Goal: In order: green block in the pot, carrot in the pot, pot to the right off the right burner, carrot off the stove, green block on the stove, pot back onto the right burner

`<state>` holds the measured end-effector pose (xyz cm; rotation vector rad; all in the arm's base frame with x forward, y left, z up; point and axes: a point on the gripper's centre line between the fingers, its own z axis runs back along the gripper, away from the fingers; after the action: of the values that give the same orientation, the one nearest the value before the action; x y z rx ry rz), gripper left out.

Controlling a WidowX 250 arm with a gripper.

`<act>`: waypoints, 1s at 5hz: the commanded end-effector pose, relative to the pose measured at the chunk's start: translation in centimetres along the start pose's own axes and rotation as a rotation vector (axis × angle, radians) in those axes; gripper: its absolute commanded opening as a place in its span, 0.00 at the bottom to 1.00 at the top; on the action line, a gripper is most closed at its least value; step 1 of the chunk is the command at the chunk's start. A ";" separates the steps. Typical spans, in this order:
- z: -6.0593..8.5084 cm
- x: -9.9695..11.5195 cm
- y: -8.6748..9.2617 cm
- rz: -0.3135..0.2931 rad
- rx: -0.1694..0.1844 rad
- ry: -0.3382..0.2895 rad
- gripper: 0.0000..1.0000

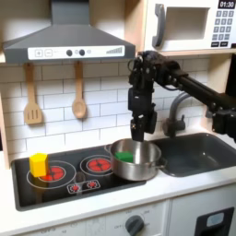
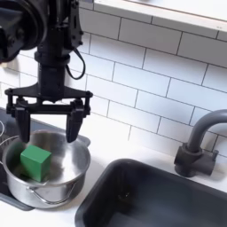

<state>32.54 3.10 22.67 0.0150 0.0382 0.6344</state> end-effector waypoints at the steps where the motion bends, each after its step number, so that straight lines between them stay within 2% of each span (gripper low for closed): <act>1: -0.5 0.6 0.6 0.058 0.016 -0.007 1.00; 2: -0.9 0.9 0.4 0.098 0.030 -0.033 1.00; 5: -2.8 1.2 -1.2 0.316 0.003 0.052 1.00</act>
<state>33.94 2.94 19.72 0.0197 0.0917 0.9490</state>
